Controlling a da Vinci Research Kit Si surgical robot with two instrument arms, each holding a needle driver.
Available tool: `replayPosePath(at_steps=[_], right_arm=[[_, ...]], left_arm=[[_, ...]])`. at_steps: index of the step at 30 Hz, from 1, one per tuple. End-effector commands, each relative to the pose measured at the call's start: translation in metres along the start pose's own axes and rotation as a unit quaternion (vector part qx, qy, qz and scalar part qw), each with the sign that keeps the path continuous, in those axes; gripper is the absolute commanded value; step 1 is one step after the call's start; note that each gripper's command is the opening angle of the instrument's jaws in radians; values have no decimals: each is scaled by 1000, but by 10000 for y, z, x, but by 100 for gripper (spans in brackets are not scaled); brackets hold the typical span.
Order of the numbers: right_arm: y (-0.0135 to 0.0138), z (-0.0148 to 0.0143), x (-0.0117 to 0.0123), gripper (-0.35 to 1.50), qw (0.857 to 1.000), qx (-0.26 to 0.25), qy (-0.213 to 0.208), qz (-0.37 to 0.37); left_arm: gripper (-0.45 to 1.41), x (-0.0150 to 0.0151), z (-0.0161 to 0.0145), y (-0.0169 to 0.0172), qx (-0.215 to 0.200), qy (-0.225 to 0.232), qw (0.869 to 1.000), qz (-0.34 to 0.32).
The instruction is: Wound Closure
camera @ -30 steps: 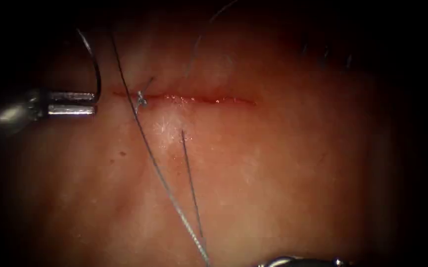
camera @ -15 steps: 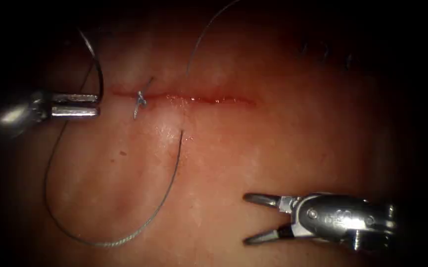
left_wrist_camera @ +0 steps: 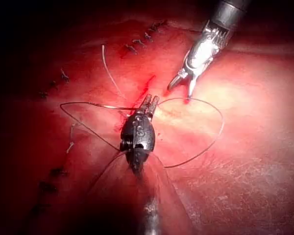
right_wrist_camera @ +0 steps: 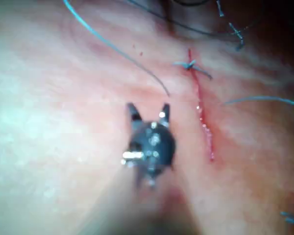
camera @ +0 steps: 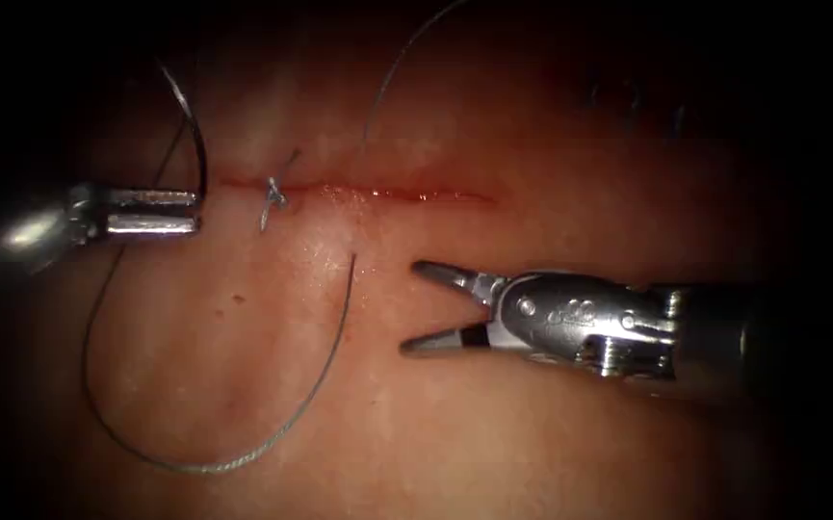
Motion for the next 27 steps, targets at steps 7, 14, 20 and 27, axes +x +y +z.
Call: replayPosePath(at_steps=[7, 14, 20, 27], right_arm=[[2, 37, 6, 126, 1000, -5, 0, -8], [14, 54, 3, 73, 999, 1, 3, -32], [6, 49, 2, -35, 998, 38, 9, -40], [-8, 44, 9, -35, 998, 51, 15, -42]], left_arm=[[-45, -3, 6, -5, 1, 1, 1000, 1], [-45, -3, 6, -5, 1, 1, 1000, 1], [-45, -3, 6, -5, 1, 1, 1000, 1], [-45, -3, 6, -5, 1, 1, 1000, 1]])
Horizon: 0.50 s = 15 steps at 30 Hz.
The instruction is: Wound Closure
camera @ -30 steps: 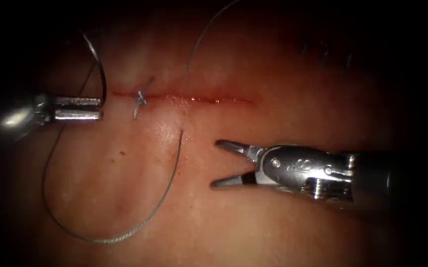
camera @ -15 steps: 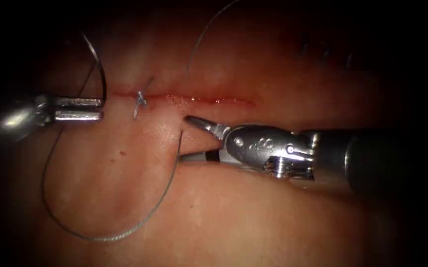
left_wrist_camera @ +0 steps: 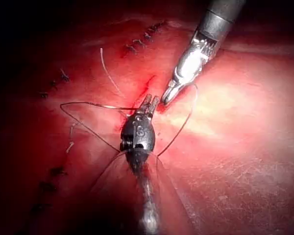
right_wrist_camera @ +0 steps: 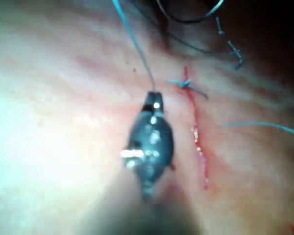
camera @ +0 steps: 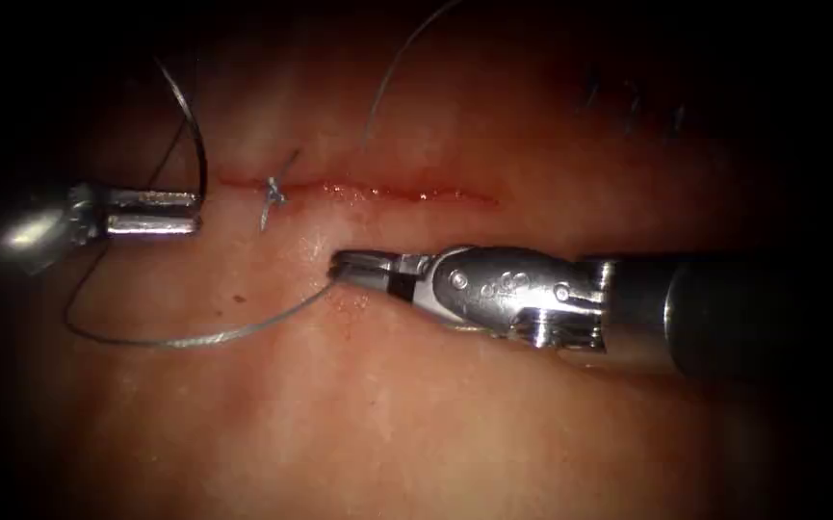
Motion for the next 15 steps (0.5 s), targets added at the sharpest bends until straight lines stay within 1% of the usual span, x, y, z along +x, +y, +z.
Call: replayPosePath(at_steps=[1, 7, 15], right_arm=[[-3, 5, 1, -35, 1000, 2, 2, -1], [-17, -9, 3, -35, 1000, 11, -1, -5], [-26, -7, 2, -35, 1000, 22, -11, -8]], left_arm=[[-45, -3, 6, -5, 0, 1, 1000, 1], [-45, -3, 6, -4, 0, 1, 1000, 1], [-45, -3, 7, -4, 0, -1, 1000, 1]])
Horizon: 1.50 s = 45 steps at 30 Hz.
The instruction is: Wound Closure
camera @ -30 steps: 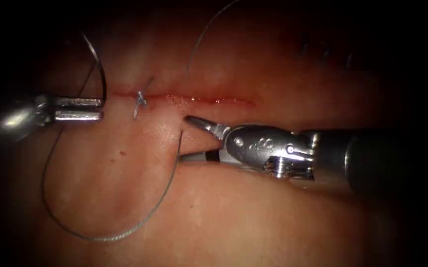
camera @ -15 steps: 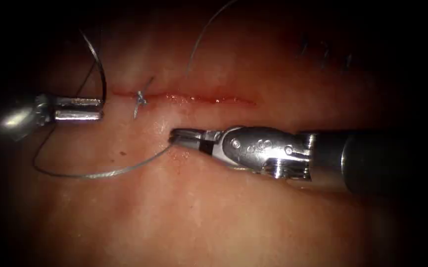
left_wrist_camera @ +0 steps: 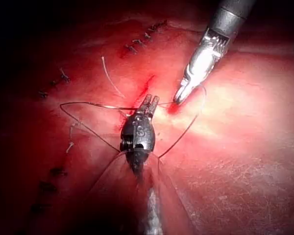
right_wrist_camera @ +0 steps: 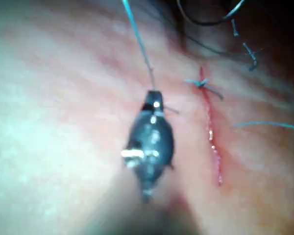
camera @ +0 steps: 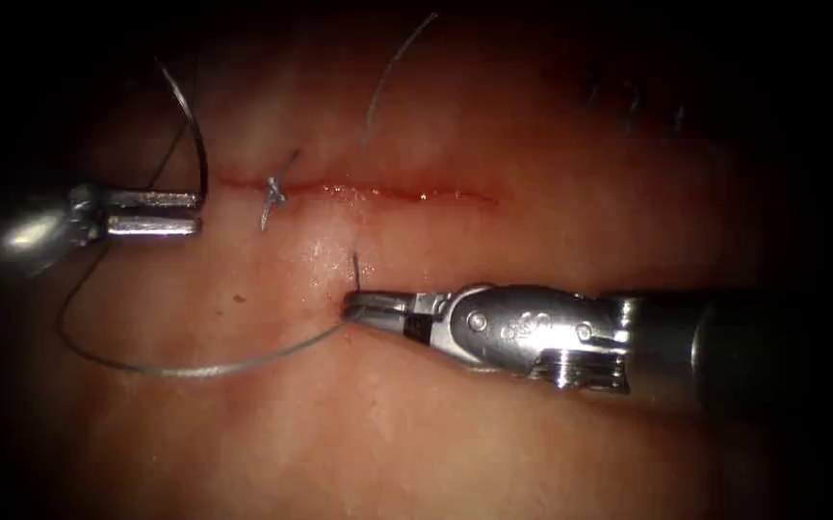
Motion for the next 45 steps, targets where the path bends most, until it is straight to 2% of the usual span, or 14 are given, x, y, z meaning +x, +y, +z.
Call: replayPosePath(at_steps=[1, 2, 3, 4, 6, 9, 13, 15, 26, 30, 33, 39, 44, 45], right_arm=[[2, 11, -1, -35, 1000, 0, -1, 0], [4, 13, -1, -33, 1000, -3, 3, 1], [7, 17, -1, 79, 1000, -19, 4, 4], [8, 19, -2, 126, 999, -31, 7, 16], [10, 15, -5, 143, 999, -37, 9, 24], [11, 4, -9, 145, 999, -42, 7, 23], [14, -35, -20, 143, 999, -38, -7, 25], [19, -44, -26, 141, 998, -46, -10, 42], [18, -46, -30, 138, 998, -48, -10, 47], [18, -46, -30, 136, 998, -48, -10, 47], [18, -47, -30, 136, 998, -48, -10, 47], [16, -44, -32, 135, 998, -49, -10, 46], [14, -41, -33, 135, 998, -49, -10, 45], [13, -40, -34, 135, 998, -47, -11, 44]], left_arm=[[-45, -3, 6, -5, 0, 0, 1000, 1], [-45, -3, 7, -4, 0, 0, 1000, 1], [-45, -3, 7, -4, -1, 1, 1000, 1], [-45, -3, 7, -4, -1, 1, 1000, 1], [-45, -3, 7, -4, -1, 1, 1000, 1], [-45, -3, 7, -4, -2, 0, 1000, 1], [-45, -3, 7, -3, -3, 0, 1000, 2], [-45, -3, 11, -2, -5, 1, 1000, -1], [-45, 3, 5, -8, -6, 0, 1000, -3], [-45, 6, -11, -13, 2, 20, 1000, -7], [-45, 9, -32, -20, 31, 40, 999, -17], [-45, -19, -72, -15, 50, 31, 998, -10], [-45, -63, -90, -4, 61, 24, 998, -9], [-45, -83, -93, 0, 65, 23, 997, -17]])
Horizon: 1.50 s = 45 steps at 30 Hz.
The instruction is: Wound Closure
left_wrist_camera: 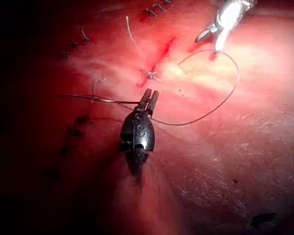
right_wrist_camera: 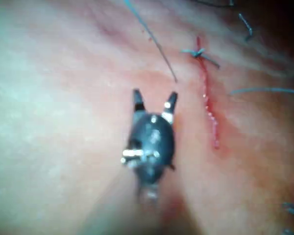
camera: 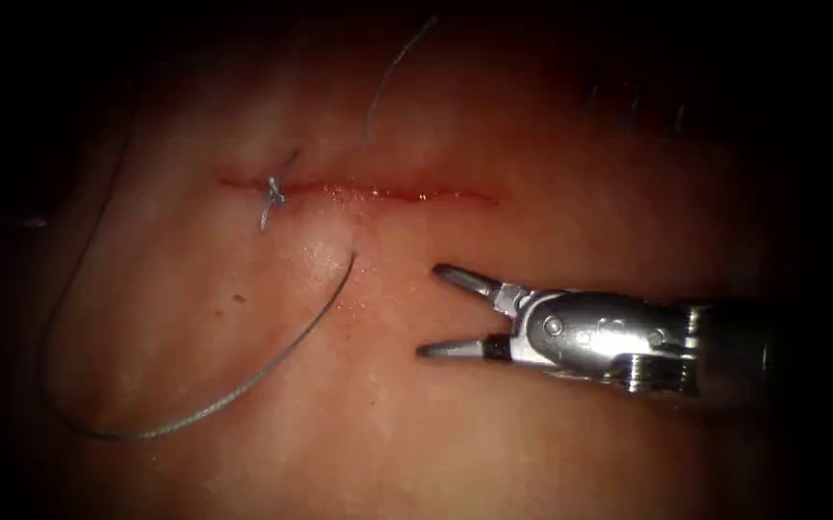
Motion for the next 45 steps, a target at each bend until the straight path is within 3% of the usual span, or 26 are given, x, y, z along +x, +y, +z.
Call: replayPosePath(at_steps=[1, 5, 7, 9, 10, 11, 14, 16, 19, 21, 23, 26, 27, 31, 34, 37, 45], right_arm=[[0, 10, -2, 135, 1000, 1, 1, -1], [-1, 11, -2, 135, 1000, 2, 1, -2], [-1, 11, -2, 135, 1000, 2, 1, -2], [-1, 11, -2, 135, 1000, 2, 1, -2], [-1, 11, -2, 135, 1000, 4, 2, -2], [-1, 11, -2, 135, 1000, 4, 2, -2], [-1, 11, -2, 136, 1000, 4, 2, -2], [-1, 10, -3, 136, 1000, 4, 2, -2], [-2, 9, -3, 138, 1000, 4, 2, 1], [-2, 9, -3, 138, 1000, 4, 2, 1], [-2, 8, -4, 138, 1000, 5, 2, 1], [-2, 8, -4, 138, 1000, 5, 2, 1], [-2, 8, -5, 138, 1000, 5, 2, 0], [-3, 9, -5, 138, 1000, 4, 2, 3], [-5, 11, -7, 138, 1000, 6, 3, 2], [-7, 13, -7, 138, 1000, 6, 3, 4], [-9, 15, -6, 138, 1000, 8, 4, 4]], left_arm=[[-45, -12, 6, -3, 2, -1, 1000, -1], [-43, -46, 11, -4, 13, -20, 999, -26], [0, -51, 11, -6, 19, -23, 999, -40], [21, -51, 7, -9, 33, -26, 997, -68], [48, -48, 1, -12, 50, -31, 994, -93], [61, -46, -2, -14, 57, -33, 993, -98], [76, -37, -16, -20, 73, -39, 991, -107], [97, -20, -27, -23, 86, -46, 988, -118], [107, 10, -35, -16, 94, -54, 987, -122], [108, 24, -35, -11, 78, -53, 990, -107], [108, 44, -27, 14, 15, -34, 996, -78], [107, 58, -8, 52, -34, -45, 996, -66], [108, 65, 10, 81, -53, -65, 995, -59], [112, 80, 57, 132, -76, -78, 993, -44], [112, 89, 97, 153, -53, -88, 994, -47], [112, 83, 111, 152, -25, -101, 994, -43], [107, 49, 122, 135, 36, -161, 985, -40]])
